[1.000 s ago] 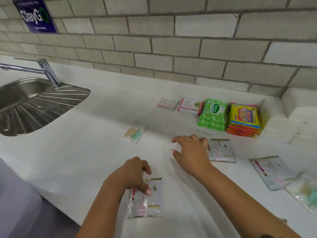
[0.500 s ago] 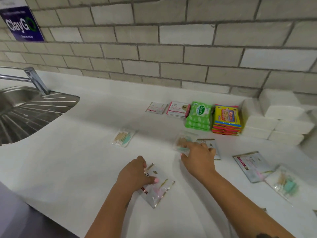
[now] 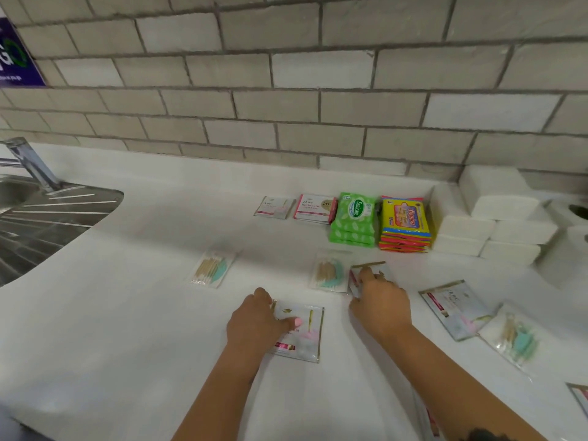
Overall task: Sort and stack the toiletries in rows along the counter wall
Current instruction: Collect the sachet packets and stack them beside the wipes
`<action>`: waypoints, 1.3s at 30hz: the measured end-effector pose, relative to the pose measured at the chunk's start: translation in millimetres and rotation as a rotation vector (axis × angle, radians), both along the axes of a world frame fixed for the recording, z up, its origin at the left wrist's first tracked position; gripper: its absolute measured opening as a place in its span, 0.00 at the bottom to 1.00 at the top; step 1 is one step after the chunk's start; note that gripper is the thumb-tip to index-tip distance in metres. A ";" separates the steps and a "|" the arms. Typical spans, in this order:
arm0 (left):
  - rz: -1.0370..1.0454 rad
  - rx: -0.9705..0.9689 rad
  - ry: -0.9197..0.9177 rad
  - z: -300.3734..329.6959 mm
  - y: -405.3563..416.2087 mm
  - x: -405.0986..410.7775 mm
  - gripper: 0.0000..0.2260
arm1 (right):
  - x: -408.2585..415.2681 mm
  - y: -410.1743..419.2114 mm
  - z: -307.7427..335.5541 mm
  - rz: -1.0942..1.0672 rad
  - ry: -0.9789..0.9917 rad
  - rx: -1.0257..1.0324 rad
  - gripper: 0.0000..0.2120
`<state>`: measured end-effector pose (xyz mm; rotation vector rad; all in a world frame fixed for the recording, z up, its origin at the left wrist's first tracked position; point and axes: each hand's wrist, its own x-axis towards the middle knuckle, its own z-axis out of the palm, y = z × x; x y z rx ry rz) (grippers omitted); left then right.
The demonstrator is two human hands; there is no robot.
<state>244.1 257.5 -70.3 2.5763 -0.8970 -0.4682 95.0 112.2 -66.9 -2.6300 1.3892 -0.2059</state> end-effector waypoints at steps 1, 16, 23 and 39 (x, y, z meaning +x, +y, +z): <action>0.002 0.005 -0.003 0.3 -1.4 0.3 0.31 | -1.4 -0.7 0.3 -0.005 -0.004 0.011 0.19; 0.066 0.031 0.030 3.0 -7.2 2.5 0.32 | -24.5 -25.5 -3.1 -0.161 -0.196 -0.023 0.22; 0.087 0.047 0.094 2.5 -9.2 7.2 0.28 | -17.1 -11.3 4.8 -0.054 -0.608 -0.060 0.23; 0.022 -0.075 0.244 1.6 -8.1 21.1 0.23 | 0.1 43.9 -45.7 0.586 -0.509 0.073 0.22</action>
